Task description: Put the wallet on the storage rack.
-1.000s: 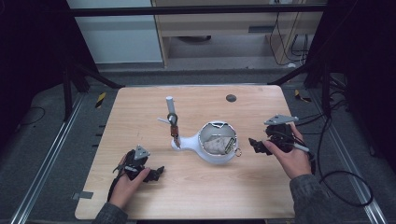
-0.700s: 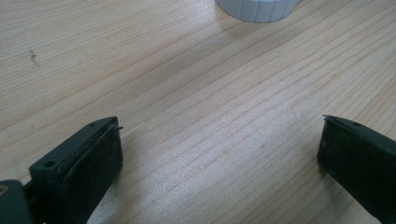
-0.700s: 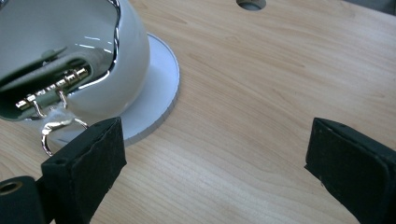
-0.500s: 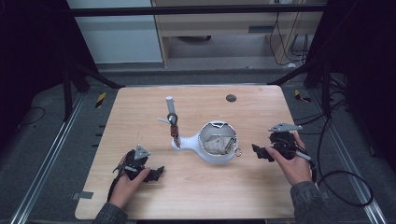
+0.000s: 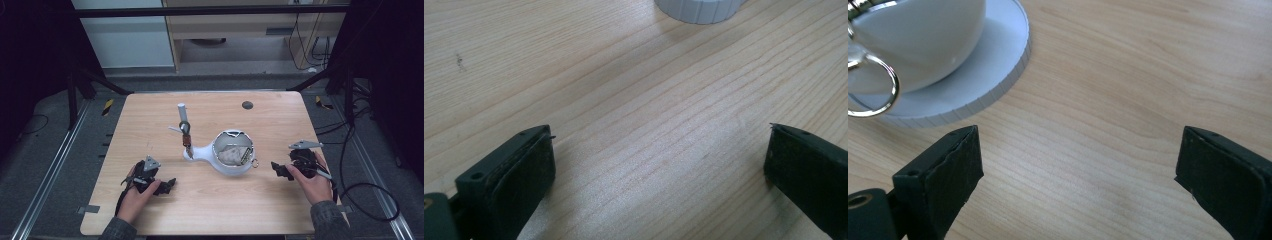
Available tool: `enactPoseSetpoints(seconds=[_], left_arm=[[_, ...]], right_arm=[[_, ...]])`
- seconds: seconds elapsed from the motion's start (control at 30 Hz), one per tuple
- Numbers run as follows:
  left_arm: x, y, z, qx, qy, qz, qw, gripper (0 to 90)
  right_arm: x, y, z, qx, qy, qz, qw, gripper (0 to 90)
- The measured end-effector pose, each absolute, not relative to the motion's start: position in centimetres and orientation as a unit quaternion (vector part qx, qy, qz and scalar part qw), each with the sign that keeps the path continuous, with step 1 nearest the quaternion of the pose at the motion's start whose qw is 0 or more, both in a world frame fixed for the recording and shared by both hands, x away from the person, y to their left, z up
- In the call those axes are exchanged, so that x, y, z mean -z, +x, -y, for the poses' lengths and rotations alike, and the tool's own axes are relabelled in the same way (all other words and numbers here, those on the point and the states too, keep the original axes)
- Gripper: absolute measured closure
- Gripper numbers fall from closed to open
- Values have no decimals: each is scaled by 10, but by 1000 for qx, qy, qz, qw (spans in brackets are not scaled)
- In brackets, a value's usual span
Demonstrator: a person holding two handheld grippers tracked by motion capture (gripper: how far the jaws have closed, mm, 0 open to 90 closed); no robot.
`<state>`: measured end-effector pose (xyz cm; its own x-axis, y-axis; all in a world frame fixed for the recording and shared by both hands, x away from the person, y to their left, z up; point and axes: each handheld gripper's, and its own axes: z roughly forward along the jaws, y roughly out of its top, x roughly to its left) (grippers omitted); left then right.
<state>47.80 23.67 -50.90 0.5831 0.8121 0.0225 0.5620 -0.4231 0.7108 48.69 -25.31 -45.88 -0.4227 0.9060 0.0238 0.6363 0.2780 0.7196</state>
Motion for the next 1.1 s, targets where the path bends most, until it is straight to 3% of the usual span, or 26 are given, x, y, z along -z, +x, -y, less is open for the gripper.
enactPoseSetpoints(seconds=[0.3,1.1], left_arm=[[509,478,-237,-185,823,-417,338,0],[509,478,-237,-185,823,-417,338,0]], right_arm=[[476,488,256,-327,512,-772,189,47],[505,491,255,-312,534,-757,211,53]])
